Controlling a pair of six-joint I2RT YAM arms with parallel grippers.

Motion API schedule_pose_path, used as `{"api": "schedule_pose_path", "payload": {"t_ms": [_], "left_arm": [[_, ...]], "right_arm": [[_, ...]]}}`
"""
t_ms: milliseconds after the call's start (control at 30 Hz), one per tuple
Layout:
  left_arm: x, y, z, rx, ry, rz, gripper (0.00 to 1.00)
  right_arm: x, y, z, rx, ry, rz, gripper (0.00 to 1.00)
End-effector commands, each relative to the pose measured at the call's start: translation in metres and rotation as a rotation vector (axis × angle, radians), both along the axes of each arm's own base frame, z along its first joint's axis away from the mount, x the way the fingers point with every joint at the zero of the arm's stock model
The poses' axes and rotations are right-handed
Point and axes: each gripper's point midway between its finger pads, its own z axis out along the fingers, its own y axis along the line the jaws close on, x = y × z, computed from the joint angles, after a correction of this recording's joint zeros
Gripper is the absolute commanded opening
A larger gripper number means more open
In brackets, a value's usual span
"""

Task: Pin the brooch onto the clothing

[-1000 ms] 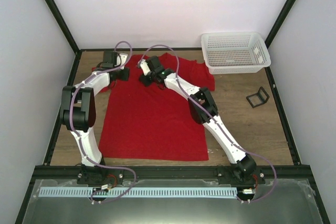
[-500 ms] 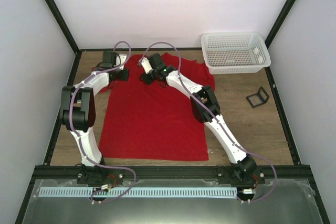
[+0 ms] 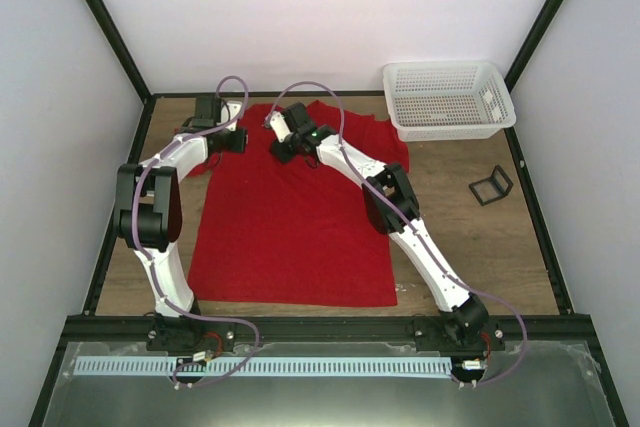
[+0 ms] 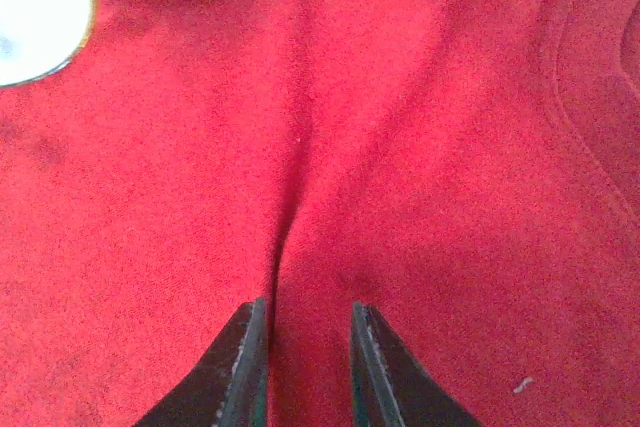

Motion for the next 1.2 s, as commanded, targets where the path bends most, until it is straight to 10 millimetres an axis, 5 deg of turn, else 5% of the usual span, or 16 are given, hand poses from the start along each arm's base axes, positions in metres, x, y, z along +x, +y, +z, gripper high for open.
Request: {"api": "schedule_pose_path", "payload": {"t_ms": [0, 167, 267, 433, 800, 1167], "left_arm": [[0.006, -0.001, 0.009, -0.023, -0.015, 0.000, 0.00], [0.006, -0.002, 0.012, -0.025, -0.020, -0.001, 0.00], [0.006, -0.002, 0.012, -0.031, -0.018, -0.002, 0.00], [0.009, -0.005, 0.009, -0.038, -0.019, -0.018, 0.00], [0.018, -0.008, -0.021, -0.069, 0.099, 0.016, 0.00], [0.027, -0.011, -0.039, -0.086, 0.221, 0.033, 0.00]], "right_arm": [[0.002, -0.003, -0.019, -0.018, 0.018, -0.007, 0.20], [0.002, -0.002, -0.029, -0.019, 0.036, -0.011, 0.25], [0.007, -0.008, -0.037, -0.040, 0.033, -0.039, 0.18], [0.013, -0.006, -0.019, -0.002, 0.013, -0.037, 0.01], [0.014, -0.003, 0.017, 0.125, 0.019, 0.013, 0.01], [0.005, 0.004, 0.023, 0.157, 0.011, 0.095, 0.01]]}}
